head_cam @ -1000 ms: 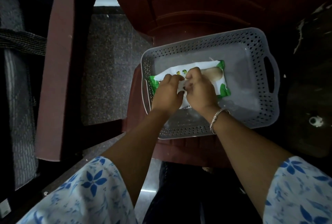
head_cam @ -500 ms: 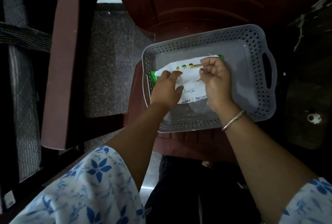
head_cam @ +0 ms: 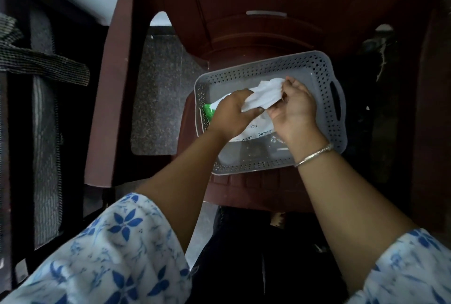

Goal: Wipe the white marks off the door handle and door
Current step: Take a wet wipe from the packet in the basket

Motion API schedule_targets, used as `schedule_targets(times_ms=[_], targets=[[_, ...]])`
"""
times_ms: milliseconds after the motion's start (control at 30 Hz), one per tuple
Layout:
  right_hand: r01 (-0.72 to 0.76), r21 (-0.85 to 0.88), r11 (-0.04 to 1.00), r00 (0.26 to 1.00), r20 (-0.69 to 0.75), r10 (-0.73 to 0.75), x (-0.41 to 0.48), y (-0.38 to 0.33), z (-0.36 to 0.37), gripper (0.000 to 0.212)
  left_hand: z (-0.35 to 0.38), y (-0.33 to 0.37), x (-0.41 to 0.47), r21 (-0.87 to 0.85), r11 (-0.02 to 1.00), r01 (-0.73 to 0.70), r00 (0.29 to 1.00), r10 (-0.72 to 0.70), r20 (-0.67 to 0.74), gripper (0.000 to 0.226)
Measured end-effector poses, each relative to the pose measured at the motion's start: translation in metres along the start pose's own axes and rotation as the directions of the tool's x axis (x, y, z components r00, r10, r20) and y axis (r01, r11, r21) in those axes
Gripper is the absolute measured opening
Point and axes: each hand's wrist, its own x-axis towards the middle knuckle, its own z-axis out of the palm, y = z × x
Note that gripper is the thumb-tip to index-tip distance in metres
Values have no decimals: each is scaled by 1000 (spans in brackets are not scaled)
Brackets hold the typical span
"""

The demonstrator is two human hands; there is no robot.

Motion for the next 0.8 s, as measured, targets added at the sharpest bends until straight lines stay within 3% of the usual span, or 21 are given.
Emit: schedule_targets(times_ms=[100,167,267,367,467,533,667,800], targets=[[-8,-233,972,991,127,39,-18,-15,-8,15,-7,17,-8,-119,992,32,998,-26,50,40],[99,-453,886,969,246,18,-33,-24,-16,5,-10,30,-15,-163,986,13,997,0,81,44],[242,-620,746,961,262,-94,-53,-33,-27,19,-17,45,-28,-209,978,-5,995,26,100,24],[195,-579,792,971,228,-72,-70,-40,-36,22,-24,59,-43,-314,948,52,996,-26,87,16],[52,-331,942,973,230,27,-90,-42,-40,16,-28,76,-59,-498,854,150,987,-105,119,16],[29,-232,972,974,224,25,-102,-42,-39,9,-30,86,-68,-512,834,203,977,-137,164,10],[192,-455,869,974,195,-113,-125,-49,-42,5,-37,108,-85,-582,770,261,965,-194,175,14],[370,-597,711,928,266,-259,-156,-64,-45,20,-38,138,-105,-584,756,295,948,-157,276,20]])
